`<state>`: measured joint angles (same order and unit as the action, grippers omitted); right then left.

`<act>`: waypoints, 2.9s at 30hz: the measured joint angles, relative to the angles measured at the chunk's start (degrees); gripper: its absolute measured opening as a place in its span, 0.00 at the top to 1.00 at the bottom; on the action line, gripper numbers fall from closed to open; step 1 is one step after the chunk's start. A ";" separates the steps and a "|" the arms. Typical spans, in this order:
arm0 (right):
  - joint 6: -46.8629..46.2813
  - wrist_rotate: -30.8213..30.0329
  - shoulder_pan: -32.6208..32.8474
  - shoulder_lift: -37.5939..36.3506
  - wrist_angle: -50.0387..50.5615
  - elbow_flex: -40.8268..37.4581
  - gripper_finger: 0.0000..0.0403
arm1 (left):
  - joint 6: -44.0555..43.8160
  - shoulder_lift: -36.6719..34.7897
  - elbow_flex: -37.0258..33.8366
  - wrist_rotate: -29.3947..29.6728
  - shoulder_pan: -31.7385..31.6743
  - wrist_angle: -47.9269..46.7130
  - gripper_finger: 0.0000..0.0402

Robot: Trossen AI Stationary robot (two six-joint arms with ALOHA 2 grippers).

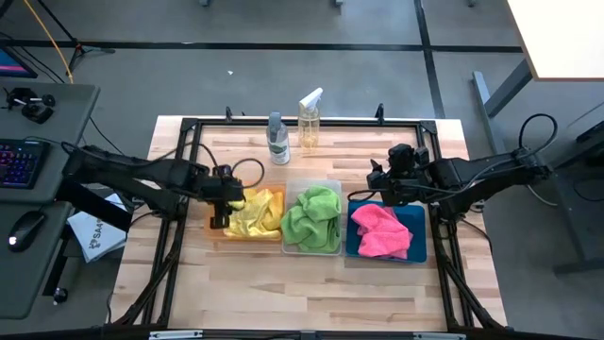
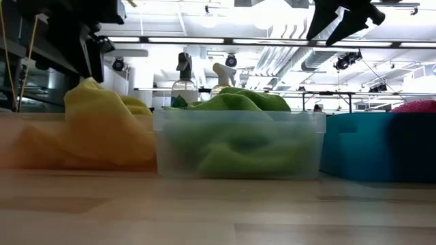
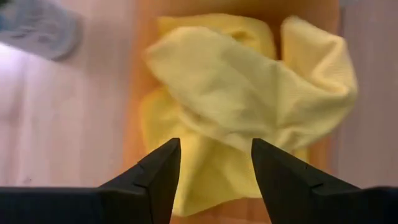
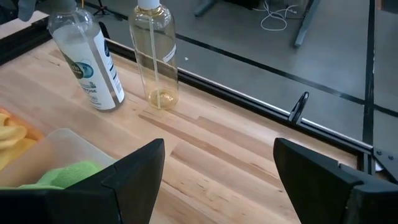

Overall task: Sort microfiber towel by color & place in baskets
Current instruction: Return to Home Position

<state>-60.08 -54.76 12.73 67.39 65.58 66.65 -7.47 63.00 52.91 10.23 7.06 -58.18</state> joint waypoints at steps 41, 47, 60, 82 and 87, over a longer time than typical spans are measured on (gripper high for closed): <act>-2.14 17.93 5.78 -10.85 4.47 -0.10 1.00 | -16.47 -62.75 -52.17 10.80 -4.18 64.56 1.00; -2.83 21.00 7.98 -21.17 -1.49 -10.87 1.00 | -15.99 -62.65 -52.19 10.84 -4.18 63.83 1.00; 29.12 35.74 -3.30 -53.08 -49.71 -45.45 1.00 | -15.95 -62.60 -52.19 10.99 -4.18 63.85 1.00; 38.07 45.27 -8.94 -65.73 -67.84 -66.03 1.00 | -15.90 -62.53 -52.19 10.99 -4.16 63.52 1.00; 38.06 45.21 -8.94 -65.50 -67.82 -66.03 1.00 | -15.90 -62.53 -52.19 10.96 -4.18 63.55 1.00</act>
<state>-22.02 -9.55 3.79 1.89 -2.24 0.62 -23.38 0.47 0.71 21.19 2.87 5.37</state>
